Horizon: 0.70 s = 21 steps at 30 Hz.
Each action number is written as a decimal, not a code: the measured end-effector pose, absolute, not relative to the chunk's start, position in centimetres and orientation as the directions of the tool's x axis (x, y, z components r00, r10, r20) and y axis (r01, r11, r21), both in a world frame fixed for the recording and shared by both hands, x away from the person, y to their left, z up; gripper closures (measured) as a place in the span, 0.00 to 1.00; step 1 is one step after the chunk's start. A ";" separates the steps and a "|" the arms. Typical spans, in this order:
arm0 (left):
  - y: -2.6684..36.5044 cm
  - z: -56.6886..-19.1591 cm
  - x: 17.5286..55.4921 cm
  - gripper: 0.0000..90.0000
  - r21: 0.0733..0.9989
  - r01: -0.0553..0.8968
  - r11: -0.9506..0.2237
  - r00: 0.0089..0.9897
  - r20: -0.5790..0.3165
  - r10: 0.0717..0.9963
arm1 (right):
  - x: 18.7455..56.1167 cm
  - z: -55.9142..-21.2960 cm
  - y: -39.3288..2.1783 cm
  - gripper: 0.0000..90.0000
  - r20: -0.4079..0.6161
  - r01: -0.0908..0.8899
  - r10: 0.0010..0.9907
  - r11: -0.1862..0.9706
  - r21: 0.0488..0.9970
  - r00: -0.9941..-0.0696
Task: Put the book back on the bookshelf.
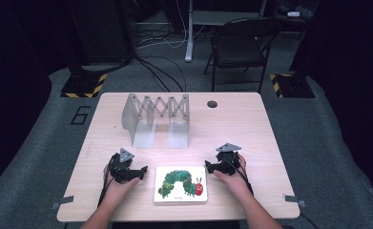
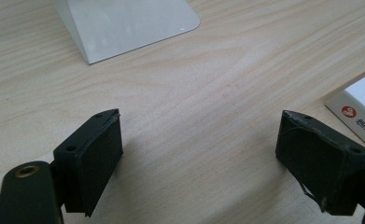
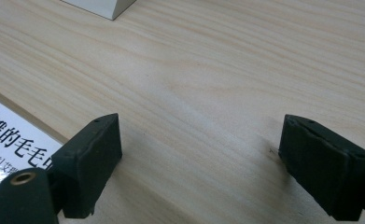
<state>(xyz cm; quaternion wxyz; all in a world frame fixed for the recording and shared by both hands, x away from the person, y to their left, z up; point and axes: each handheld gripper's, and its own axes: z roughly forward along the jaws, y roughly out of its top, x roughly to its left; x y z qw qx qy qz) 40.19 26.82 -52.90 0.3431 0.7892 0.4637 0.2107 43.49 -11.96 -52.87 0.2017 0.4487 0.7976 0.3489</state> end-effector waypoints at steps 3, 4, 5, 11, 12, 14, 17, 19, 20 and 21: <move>26.7 -53.0 40.2 0.16 0.745 0.580 -0.328 0.473 0.019 0.881 | 43.5 -52.9 -11.9 0.14 -0.007 0.576 0.857 0.352 0.738 -0.516; 26.7 -53.0 40.2 0.16 0.742 0.583 -0.331 0.475 0.019 0.880 | 43.5 -52.9 -11.9 0.14 -0.005 0.577 0.857 0.351 0.738 -0.515; 26.7 -53.0 40.2 0.16 0.742 0.583 -0.330 0.474 0.019 0.880 | 43.5 -52.9 -11.9 0.14 -0.006 0.577 0.857 0.352 0.737 -0.515; 26.7 -53.0 40.2 0.16 0.745 0.582 -0.326 0.471 0.018 0.882 | 43.5 -52.9 -11.9 0.14 -0.001 0.578 0.858 0.348 0.738 -0.514; 26.6 -53.0 40.2 0.16 0.748 0.581 -0.322 0.467 0.018 0.884 | 43.5 -52.9 -11.9 0.14 -0.003 0.577 0.857 0.350 0.738 -0.516; 26.6 -53.0 40.2 0.16 0.746 0.583 -0.321 0.466 0.016 0.884 | 43.5 -52.9 -11.9 0.14 -0.002 0.578 0.857 0.348 0.738 -0.515; 26.6 -53.0 40.2 0.16 0.746 0.583 -0.322 0.467 0.017 0.884 | 43.5 -52.9 -11.9 0.14 -0.003 0.579 0.858 0.350 0.737 -0.514; 26.6 -53.0 40.2 0.16 0.746 0.583 -0.322 0.467 0.017 0.884 | 43.5 -52.9 -11.9 0.14 -0.002 0.579 0.858 0.349 0.737 -0.514; 26.6 -53.0 40.2 0.16 0.747 0.582 -0.322 0.466 0.018 0.884 | 43.5 -52.9 -11.9 0.14 -0.003 0.577 0.857 0.350 0.738 -0.515; 26.6 -53.0 40.2 0.16 0.746 0.583 -0.321 0.466 0.016 0.885 | 43.5 -52.9 -11.9 0.14 -0.005 0.577 0.857 0.351 0.738 -0.515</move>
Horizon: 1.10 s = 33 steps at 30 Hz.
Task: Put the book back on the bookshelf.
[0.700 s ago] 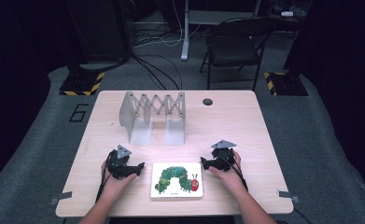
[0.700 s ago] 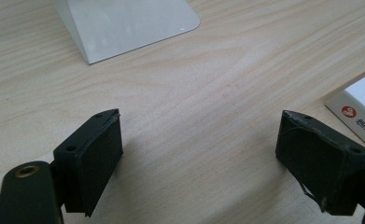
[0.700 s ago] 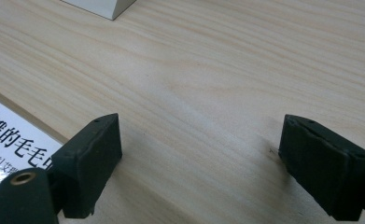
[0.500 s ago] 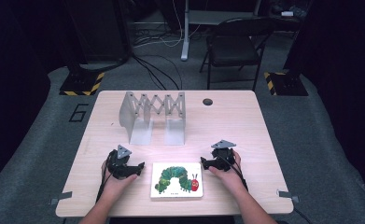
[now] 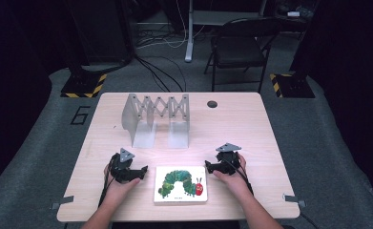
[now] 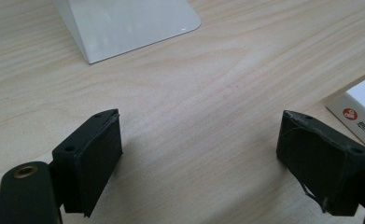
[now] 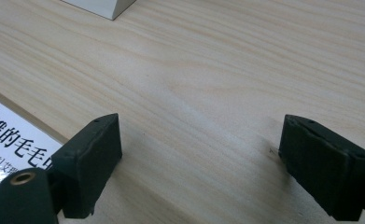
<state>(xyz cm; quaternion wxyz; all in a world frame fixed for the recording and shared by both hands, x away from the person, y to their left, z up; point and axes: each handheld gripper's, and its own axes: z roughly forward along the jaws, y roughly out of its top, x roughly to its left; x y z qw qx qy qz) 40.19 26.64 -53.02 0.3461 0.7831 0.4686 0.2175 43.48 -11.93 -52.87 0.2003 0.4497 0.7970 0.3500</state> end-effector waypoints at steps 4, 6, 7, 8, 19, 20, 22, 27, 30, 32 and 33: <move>26.6 -53.0 40.2 0.16 0.743 0.586 -0.324 0.466 0.018 0.884 | 43.5 -52.9 -11.9 0.14 -0.005 0.576 0.857 0.352 0.738 -0.516; 26.7 -52.9 40.2 0.16 0.736 0.591 -0.330 0.472 0.016 0.881 | 43.5 -52.9 -11.9 0.14 -0.002 0.578 0.857 0.349 0.738 -0.515; 26.7 -52.9 40.2 0.16 0.736 0.591 -0.330 0.472 0.016 0.881 | 43.5 -52.9 -11.9 0.14 -0.003 0.577 0.857 0.350 0.738 -0.516; 26.7 -52.9 40.2 0.16 0.736 0.591 -0.330 0.472 0.015 0.881 | 43.5 -52.9 -11.9 0.14 -0.002 0.577 0.857 0.348 0.738 -0.515; 26.6 -52.9 40.0 0.27 0.758 0.569 -0.319 0.478 0.011 0.878 | 43.5 -52.8 -11.7 0.16 0.014 0.593 0.867 0.329 0.735 -0.498; 26.6 -52.9 39.9 0.27 0.755 0.571 -0.322 0.481 0.010 0.877 | 43.5 -52.7 -11.7 0.16 0.018 0.599 0.867 0.330 0.730 -0.498; 26.6 -52.9 39.9 0.30 0.761 0.570 -0.312 0.470 0.010 0.883 | 43.6 -52.6 -11.7 0.19 0.016 0.605 0.866 0.337 0.721 -0.501; 26.9 -52.8 39.8 0.39 0.757 0.580 -0.301 0.464 -0.003 0.886 | 43.6 -52.2 -11.8 0.29 0.013 0.611 0.860 0.351 0.710 -0.510; 27.0 -52.7 39.8 0.41 0.758 0.583 -0.293 0.467 -0.018 0.884 | 43.7 -51.9 -11.9 0.35 0.018 0.615 0.855 0.357 0.702 -0.517; 27.1 -52.5 39.7 0.41 0.753 0.583 -0.305 0.478 -0.014 0.878 | 43.6 -51.8 -11.8 0.37 0.034 0.630 0.866 0.336 0.700 -0.499; 27.1 -52.4 39.6 0.42 0.751 0.582 -0.313 0.486 -0.013 0.874 | 43.6 -51.8 -11.8 0.38 0.028 0.630 0.865 0.342 0.697 -0.501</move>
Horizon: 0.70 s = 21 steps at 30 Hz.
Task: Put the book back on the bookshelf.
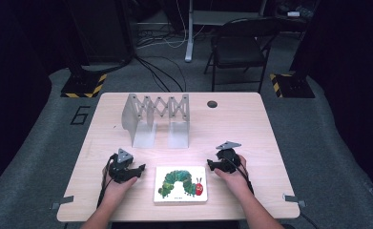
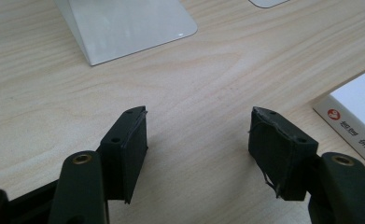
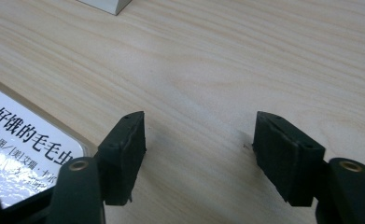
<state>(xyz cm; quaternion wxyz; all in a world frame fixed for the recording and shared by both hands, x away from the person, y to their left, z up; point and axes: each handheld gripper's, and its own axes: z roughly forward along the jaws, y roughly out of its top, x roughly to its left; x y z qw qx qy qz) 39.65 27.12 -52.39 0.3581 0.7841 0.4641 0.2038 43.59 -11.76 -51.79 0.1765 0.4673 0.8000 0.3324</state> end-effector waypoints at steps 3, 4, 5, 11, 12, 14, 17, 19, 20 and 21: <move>27.2 -52.1 39.4 0.42 0.749 0.579 -0.323 0.499 -0.012 0.866 | 43.5 -51.4 -11.5 0.40 0.011 0.622 0.859 0.361 0.695 -0.511; 27.2 -52.0 39.2 0.43 0.746 0.584 -0.320 0.502 -0.022 0.864 | 43.5 -51.3 -11.4 0.41 0.009 0.624 0.861 0.361 0.693 -0.508; 27.2 -51.9 39.1 0.44 0.749 0.581 -0.320 0.505 -0.024 0.863 | 43.4 -51.2 -11.3 0.42 0.004 0.621 0.858 0.368 0.692 -0.513; 27.0 -51.7 38.9 0.44 0.737 0.596 -0.318 0.522 -0.056 0.851 | 43.2 -51.1 -11.2 0.43 0.009 0.623 0.855 0.371 0.689 -0.519; 27.0 -51.7 38.8 0.44 0.739 0.597 -0.312 0.521 -0.061 0.852 | 43.3 -51.1 -11.2 0.43 0.010 0.628 0.857 0.369 0.685 -0.515; 26.9 -51.6 38.7 0.44 0.743 0.592 -0.313 0.522 -0.058 0.851 | 43.3 -51.0 -11.3 0.43 0.025 0.631 0.856 0.360 0.687 -0.516; 26.8 -51.4 38.4 0.44 0.735 0.594 -0.326 0.533 -0.055 0.844 | 43.2 -50.8 -11.4 0.43 0.037 0.635 0.858 0.349 0.689 -0.512; 26.6 -51.2 38.2 0.44 0.735 0.593 -0.329 0.540 -0.060 0.840 | 43.1 -50.7 -11.4 0.43 0.043 0.637 0.856 0.349 0.687 -0.516; 26.5 -51.2 38.1 0.44 0.739 0.593 -0.319 0.537 -0.068 0.841 | 43.1 -50.6 -11.4 0.43 0.047 0.638 0.855 0.347 0.687 -0.516; 26.4 -51.1 38.0 0.44 0.745 0.587 -0.318 0.538 -0.065 0.840 | 43.1 -50.6 -11.4 0.43 0.049 0.639 0.854 0.349 0.685 -0.518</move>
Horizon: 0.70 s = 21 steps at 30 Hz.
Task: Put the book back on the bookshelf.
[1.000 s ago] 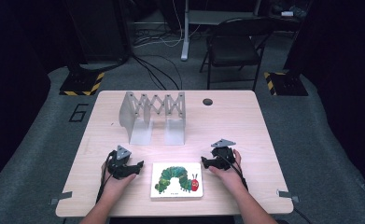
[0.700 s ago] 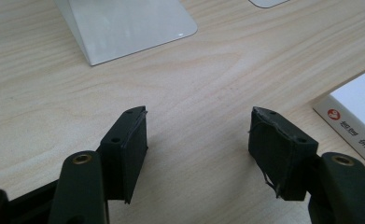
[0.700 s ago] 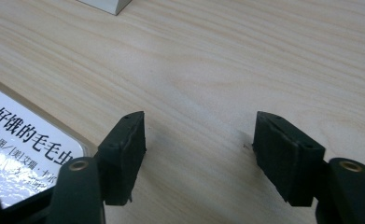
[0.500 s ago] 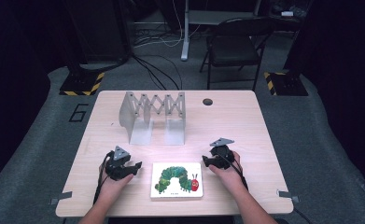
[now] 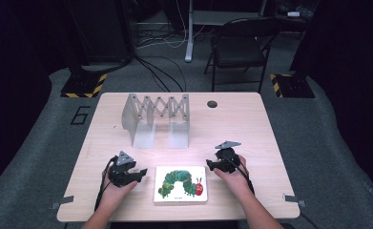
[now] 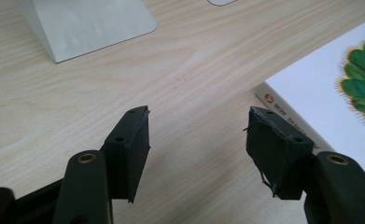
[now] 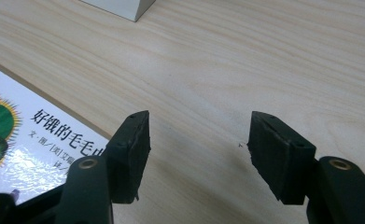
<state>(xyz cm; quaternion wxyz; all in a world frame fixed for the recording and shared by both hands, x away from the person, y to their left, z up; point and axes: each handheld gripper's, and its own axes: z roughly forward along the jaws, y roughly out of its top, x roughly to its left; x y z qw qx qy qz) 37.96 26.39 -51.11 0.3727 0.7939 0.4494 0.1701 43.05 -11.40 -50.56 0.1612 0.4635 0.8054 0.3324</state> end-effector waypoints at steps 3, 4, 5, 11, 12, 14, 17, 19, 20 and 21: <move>26.3 -50.9 37.7 0.44 0.737 0.587 -0.335 0.554 -0.064 0.830 | 42.9 -50.3 -11.4 0.42 0.053 0.639 0.848 0.355 0.682 -0.528; 26.1 -50.8 37.6 0.44 0.738 0.588 -0.331 0.555 -0.071 0.829 | 42.9 -50.3 -11.4 0.42 0.053 0.639 0.848 0.355 0.682 -0.528; 26.0 -50.8 37.5 0.44 0.740 0.588 -0.325 0.554 -0.076 0.829 | 42.9 -50.3 -11.4 0.42 0.056 0.639 0.846 0.355 0.683 -0.530; 25.4 -50.5 37.0 0.44 0.735 0.588 -0.338 0.574 -0.085 0.815 | 42.6 -50.1 -11.5 0.41 0.069 0.642 0.840 0.356 0.679 -0.538; 25.4 -50.4 36.9 0.44 0.730 0.584 -0.355 0.585 -0.075 0.807 | 42.7 -50.1 -11.5 0.40 0.065 0.638 0.838 0.360 0.681 -0.542; 25.3 -50.2 36.7 0.44 0.734 0.587 -0.342 0.583 -0.091 0.807 | 42.6 -50.0 -11.6 0.40 0.065 0.634 0.834 0.364 0.682 -0.548; 25.3 -49.6 36.3 0.44 0.744 0.586 -0.321 0.577 -0.105 0.810 | 42.5 -49.9 -11.6 0.40 0.073 0.642 0.837 0.357 0.679 -0.542; 25.4 -49.0 36.0 0.44 0.744 0.590 -0.312 0.577 -0.118 0.808 | 42.5 -49.9 -11.6 0.40 0.076 0.642 0.836 0.356 0.679 -0.544; 25.5 -48.8 35.8 0.44 0.747 0.590 -0.307 0.576 -0.123 0.808 | 42.5 -49.9 -11.7 0.40 0.068 0.637 0.835 0.361 0.681 -0.547; 25.6 -48.5 35.6 0.44 0.749 0.592 -0.298 0.572 -0.130 0.810 | 42.5 -49.8 -11.6 0.40 0.072 0.639 0.835 0.359 0.681 -0.546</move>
